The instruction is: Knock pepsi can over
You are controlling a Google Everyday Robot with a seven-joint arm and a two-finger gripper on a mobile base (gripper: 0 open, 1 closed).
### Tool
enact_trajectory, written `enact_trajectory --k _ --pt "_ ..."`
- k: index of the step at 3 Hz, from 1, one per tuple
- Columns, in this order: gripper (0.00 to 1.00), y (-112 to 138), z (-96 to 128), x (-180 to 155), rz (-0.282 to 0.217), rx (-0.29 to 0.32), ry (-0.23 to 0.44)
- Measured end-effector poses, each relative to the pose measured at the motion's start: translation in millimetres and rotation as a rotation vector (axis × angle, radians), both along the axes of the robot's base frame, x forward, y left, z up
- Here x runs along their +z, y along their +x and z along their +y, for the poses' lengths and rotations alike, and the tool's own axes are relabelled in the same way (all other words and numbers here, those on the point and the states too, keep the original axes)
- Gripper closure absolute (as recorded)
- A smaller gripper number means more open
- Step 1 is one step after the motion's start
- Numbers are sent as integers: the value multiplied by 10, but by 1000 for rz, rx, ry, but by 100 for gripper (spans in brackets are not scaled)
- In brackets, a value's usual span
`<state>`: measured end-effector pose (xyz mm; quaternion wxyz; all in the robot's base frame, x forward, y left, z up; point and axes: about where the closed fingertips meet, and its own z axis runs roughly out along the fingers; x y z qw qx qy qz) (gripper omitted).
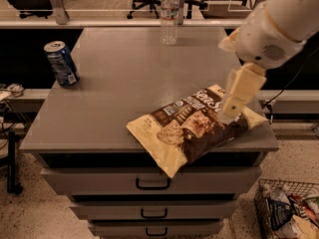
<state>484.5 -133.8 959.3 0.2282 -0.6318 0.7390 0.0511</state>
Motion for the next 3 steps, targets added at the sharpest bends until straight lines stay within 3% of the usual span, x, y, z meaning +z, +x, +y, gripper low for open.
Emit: enact_trajectory --k 1,2,3 --pt "0 287 831 -48 -16 103 146" --pt "0 350 1590 87 -53 175 266" --pt "0 346 1603 89 -55 177 268"
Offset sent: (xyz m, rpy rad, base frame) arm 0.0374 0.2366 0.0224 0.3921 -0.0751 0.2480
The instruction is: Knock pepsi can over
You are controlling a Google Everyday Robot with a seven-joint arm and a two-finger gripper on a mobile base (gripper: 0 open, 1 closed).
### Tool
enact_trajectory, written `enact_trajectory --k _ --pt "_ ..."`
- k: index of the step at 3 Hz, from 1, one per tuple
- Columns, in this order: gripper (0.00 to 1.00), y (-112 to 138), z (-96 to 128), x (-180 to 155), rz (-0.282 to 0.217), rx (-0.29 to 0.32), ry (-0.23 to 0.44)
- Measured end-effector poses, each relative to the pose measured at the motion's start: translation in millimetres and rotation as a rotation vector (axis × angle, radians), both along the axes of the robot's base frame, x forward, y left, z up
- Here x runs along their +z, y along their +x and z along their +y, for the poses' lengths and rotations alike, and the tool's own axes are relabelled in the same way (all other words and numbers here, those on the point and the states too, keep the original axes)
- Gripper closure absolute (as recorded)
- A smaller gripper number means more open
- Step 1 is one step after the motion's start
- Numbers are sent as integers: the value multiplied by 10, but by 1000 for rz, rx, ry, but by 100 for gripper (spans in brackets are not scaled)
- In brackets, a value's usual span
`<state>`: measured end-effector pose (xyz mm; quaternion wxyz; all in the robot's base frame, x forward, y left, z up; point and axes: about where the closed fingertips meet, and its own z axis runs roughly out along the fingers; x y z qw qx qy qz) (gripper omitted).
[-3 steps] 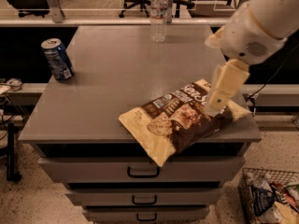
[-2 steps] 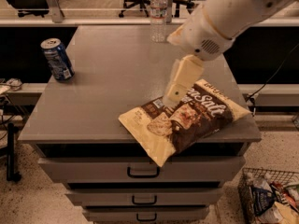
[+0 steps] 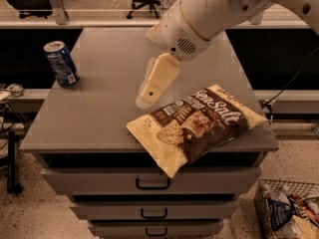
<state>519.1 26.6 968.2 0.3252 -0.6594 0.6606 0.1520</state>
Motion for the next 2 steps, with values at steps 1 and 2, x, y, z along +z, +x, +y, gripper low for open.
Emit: enact_trajectory --k 1,2 --pt "0 80 334 -82 1 27 72" --pt "0 327 1005 -173 -2 77 211"
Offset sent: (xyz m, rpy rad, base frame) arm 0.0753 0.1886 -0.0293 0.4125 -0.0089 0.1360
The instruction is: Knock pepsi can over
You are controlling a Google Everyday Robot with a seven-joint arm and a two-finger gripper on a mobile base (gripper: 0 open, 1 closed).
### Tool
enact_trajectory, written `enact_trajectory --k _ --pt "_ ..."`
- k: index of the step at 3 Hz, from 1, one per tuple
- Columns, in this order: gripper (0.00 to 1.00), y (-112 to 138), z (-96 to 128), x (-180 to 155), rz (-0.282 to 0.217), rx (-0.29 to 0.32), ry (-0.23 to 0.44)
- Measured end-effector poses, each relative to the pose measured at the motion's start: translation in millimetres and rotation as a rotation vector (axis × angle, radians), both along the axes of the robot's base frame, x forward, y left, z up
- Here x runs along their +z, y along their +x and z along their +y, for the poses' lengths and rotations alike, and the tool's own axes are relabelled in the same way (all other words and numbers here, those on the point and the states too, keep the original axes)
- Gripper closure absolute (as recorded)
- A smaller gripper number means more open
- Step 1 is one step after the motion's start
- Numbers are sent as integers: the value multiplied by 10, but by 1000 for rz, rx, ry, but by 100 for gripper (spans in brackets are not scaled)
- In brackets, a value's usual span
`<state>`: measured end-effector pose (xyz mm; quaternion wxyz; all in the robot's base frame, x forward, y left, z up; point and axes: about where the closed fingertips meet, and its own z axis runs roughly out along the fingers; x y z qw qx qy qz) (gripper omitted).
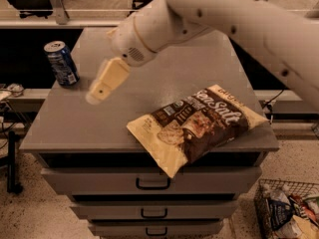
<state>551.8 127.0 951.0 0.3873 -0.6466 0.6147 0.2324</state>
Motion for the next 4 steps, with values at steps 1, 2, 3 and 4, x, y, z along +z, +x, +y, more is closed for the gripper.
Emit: enact_trajectory --k 1,2,3,4 --pt "0 261 588 -65 -1 34 120" --pt "0 443 1056 -168 7 56 209" --pt "0 639 1337 -296 5 52 261" --pt "0 849 1467 -418 -2 36 295"
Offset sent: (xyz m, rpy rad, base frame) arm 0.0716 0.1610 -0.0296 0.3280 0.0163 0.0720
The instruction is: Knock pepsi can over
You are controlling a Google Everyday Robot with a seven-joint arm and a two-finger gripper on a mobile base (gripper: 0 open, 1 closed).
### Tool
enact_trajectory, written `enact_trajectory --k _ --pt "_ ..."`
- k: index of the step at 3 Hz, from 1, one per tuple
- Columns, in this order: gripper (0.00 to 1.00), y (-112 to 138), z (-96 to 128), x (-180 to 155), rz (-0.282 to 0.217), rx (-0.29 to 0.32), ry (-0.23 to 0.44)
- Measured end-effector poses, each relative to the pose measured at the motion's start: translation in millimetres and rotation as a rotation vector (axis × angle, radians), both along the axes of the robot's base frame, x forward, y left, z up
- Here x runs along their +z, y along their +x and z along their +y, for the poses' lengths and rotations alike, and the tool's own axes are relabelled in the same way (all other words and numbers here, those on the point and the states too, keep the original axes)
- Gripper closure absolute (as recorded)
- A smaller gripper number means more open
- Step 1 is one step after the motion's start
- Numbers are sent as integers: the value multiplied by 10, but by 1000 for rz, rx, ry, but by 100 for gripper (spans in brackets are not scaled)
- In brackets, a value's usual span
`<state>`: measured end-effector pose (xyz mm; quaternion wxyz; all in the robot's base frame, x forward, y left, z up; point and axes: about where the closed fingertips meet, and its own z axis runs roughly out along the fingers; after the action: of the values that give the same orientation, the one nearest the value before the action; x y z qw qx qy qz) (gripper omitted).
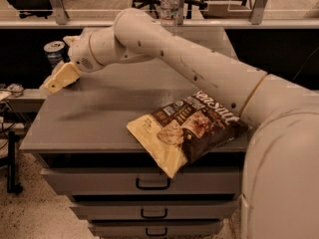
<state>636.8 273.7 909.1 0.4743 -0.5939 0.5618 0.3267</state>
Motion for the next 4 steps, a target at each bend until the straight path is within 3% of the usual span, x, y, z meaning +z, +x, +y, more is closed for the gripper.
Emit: enact_trajectory --k 1,2,3,4 --pt "0 152 95 -124 7 -11 24" --pt "16 294 161 -279 45 -26 53" --pt "47 426 160 -362 69 -45 76" --pt "72 500 86 -354 68 -56 75"
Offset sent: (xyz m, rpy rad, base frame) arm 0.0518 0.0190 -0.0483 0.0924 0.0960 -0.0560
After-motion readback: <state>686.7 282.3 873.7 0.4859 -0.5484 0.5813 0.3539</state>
